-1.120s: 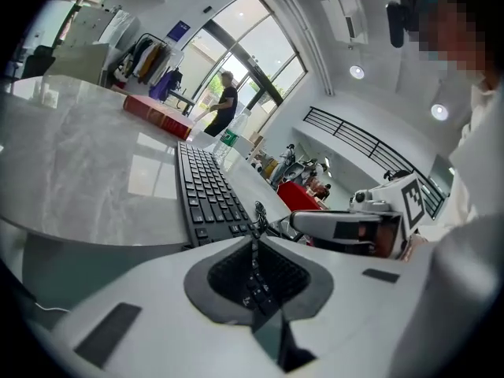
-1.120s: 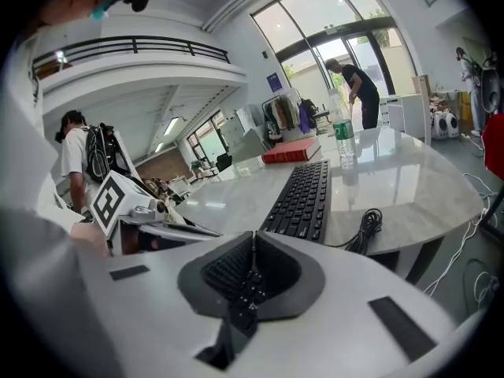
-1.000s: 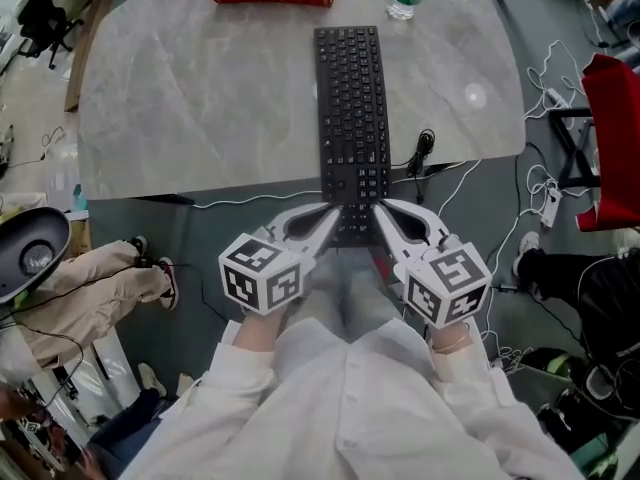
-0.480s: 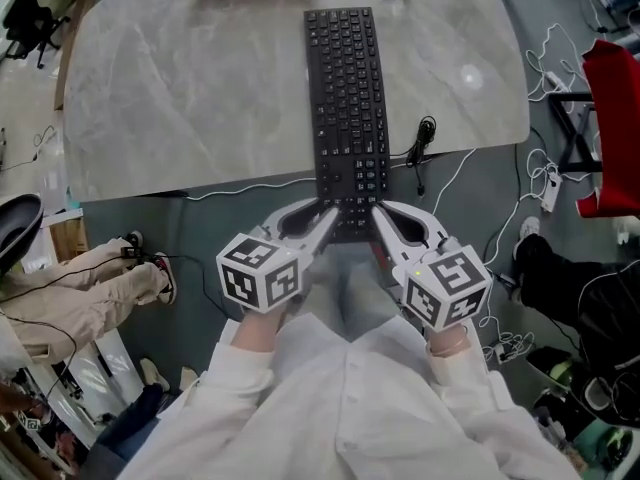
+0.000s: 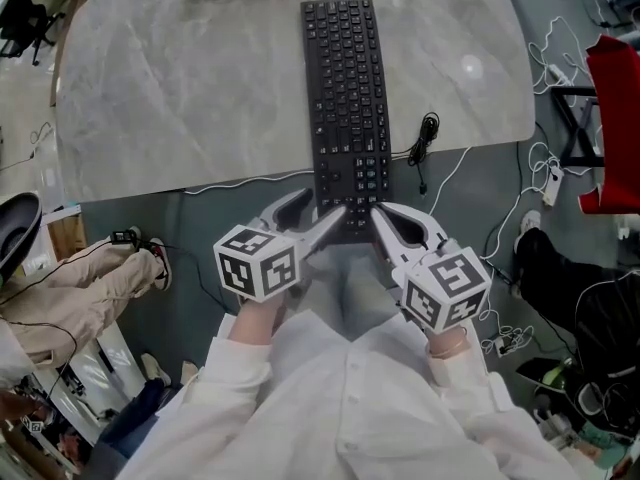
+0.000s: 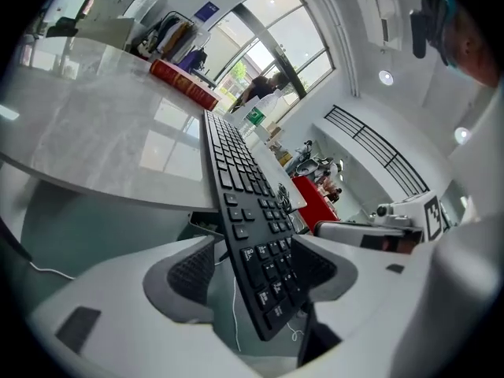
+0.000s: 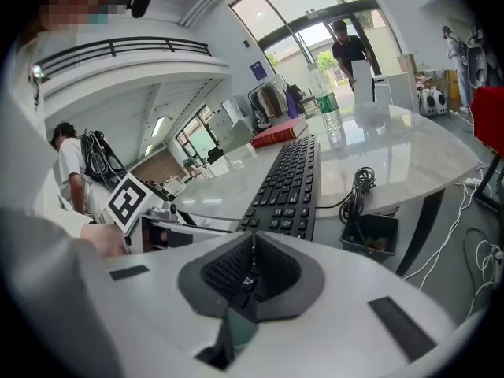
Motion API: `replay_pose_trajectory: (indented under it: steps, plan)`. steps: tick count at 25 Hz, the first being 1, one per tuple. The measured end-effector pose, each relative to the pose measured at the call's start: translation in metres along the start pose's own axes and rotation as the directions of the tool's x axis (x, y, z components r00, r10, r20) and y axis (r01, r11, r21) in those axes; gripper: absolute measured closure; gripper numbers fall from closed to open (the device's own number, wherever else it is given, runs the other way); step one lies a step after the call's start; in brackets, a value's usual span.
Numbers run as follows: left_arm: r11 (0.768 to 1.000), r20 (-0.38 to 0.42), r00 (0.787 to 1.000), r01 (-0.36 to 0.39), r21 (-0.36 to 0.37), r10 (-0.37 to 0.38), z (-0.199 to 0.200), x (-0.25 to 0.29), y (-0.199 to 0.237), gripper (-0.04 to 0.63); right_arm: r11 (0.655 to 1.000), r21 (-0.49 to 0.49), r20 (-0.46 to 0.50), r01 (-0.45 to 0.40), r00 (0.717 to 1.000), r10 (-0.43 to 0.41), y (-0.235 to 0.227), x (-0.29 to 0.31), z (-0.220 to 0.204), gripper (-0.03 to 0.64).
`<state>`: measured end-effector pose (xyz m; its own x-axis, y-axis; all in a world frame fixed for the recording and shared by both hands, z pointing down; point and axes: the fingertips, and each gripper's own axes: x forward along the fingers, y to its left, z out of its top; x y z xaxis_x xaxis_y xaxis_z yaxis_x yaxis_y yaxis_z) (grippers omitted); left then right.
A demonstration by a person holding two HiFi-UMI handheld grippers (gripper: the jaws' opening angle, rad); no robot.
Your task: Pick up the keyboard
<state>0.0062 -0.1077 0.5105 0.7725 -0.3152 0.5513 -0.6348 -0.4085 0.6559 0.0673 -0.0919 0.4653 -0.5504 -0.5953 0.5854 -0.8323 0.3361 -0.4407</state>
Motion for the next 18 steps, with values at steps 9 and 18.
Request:
replay_pose_trajectory:
  steps: [9, 18]
  plan:
    - [0.992, -0.04, 0.994, 0.096, -0.084, -0.1, -0.008, 0.017, -0.003, 0.288, 1.0, 0.014, -0.012, 0.012, 1.0, -0.012, -0.009, -0.001, -0.001, 0.584]
    - [0.979, -0.042, 0.986, 0.158, -0.131, -0.164, -0.006, 0.033, -0.008, 0.287, 0.999, 0.036, -0.023, 0.023, 0.999, -0.022, -0.02, -0.001, -0.005, 0.584]
